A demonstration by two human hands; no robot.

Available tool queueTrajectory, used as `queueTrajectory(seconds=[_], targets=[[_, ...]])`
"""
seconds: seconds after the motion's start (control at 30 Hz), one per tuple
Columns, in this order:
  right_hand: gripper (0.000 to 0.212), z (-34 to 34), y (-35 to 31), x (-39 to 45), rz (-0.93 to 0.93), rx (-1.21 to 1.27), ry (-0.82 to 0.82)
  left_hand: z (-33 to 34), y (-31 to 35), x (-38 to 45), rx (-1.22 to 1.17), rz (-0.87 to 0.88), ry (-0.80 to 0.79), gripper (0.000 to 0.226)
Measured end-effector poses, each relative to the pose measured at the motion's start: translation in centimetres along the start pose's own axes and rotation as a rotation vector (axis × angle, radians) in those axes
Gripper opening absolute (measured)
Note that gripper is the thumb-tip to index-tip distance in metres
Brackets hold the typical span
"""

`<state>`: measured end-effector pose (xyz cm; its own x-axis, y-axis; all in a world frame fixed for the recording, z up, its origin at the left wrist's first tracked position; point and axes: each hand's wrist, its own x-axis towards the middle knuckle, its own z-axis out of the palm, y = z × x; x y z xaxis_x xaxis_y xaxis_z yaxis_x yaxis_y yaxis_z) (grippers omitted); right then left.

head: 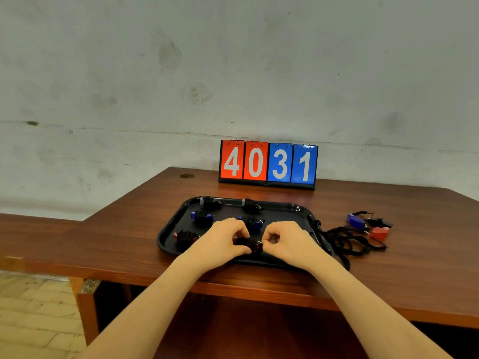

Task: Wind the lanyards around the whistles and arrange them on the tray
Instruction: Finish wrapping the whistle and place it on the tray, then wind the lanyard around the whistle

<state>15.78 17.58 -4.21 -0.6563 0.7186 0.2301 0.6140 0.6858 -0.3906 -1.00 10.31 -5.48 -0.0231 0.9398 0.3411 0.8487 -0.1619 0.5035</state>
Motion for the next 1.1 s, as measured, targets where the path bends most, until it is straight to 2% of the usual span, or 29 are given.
queueTrajectory(seconds=[0.23,0.53,0.83,1.0,1.1], targets=[[0.022,0.2,1.0,0.0,-0.02,0.028,0.005,-0.2,0.1,-0.4,0.007,0.003,-0.017,0.039],[0.022,-1.5,3.5,-1.3,-0.009,0.113,0.185,0.9,3.2,1.0,-0.003,0.079,0.149,0.02],[0.019,-3.9,9.2,-3.0,0.164,0.116,0.364,4.4,8.0,4.6,-0.066,0.063,0.032,0.015],[0.021,-5.2,12.5,-2.7,0.251,0.051,0.341,6.9,9.8,8.0,-0.011,0.002,-0.022,0.017],[0.021,-5.2,13.9,-1.9,0.241,0.045,0.289,8.3,10.0,10.4,0.042,-0.019,-0.042,0.021]])
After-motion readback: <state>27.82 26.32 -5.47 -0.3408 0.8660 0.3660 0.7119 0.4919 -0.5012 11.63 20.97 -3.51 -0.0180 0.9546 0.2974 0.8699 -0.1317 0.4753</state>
